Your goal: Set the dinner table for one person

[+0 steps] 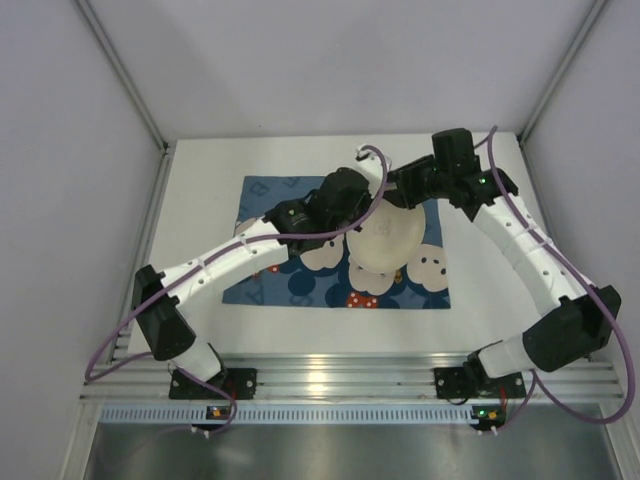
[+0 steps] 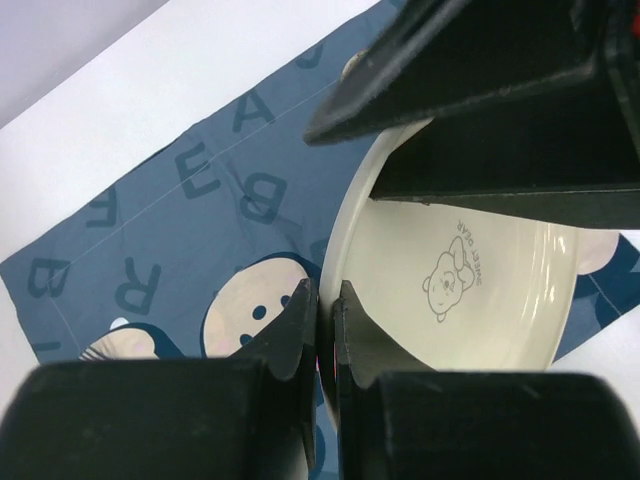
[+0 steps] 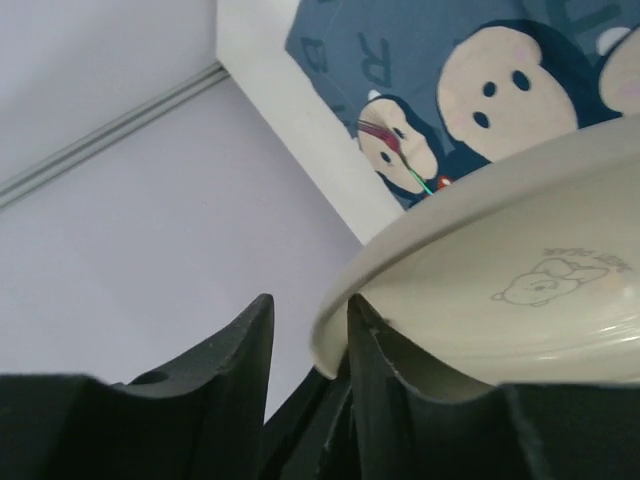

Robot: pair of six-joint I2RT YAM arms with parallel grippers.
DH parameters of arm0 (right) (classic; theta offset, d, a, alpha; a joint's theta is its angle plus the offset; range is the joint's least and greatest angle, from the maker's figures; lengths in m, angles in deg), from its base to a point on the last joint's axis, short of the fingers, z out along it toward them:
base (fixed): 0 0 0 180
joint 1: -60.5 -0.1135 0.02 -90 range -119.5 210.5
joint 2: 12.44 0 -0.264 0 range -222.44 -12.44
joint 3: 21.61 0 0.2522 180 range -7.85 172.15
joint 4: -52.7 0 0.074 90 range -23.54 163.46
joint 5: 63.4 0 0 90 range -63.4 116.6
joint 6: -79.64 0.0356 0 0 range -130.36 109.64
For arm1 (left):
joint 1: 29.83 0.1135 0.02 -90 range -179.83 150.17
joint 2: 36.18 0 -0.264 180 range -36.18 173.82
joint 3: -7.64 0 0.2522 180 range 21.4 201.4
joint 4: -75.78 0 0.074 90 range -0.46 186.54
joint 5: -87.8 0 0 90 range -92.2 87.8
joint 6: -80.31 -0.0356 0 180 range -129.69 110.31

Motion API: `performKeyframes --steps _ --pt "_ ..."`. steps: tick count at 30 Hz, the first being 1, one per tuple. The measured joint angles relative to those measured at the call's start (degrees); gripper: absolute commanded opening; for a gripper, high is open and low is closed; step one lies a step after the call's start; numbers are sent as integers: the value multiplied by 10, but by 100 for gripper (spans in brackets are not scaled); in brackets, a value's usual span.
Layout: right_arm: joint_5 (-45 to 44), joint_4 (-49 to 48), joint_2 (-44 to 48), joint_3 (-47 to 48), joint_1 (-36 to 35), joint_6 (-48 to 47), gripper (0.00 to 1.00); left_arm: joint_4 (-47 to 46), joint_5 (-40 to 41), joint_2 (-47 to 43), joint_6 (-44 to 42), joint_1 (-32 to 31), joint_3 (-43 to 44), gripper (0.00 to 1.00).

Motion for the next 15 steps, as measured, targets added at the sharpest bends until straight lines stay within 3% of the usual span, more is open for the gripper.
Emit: performKeyframes --steps 5,11,15 --pt "0 -42 23 0 -4 -26 77 4 -9 0 9 1 0 0" --pt "-24 -54 46 28 -3 -59 93 4 -8 0 17 2 -11 0" --pt "-30 -51 69 32 16 -81 96 5 -6 0 19 8 -21 0"
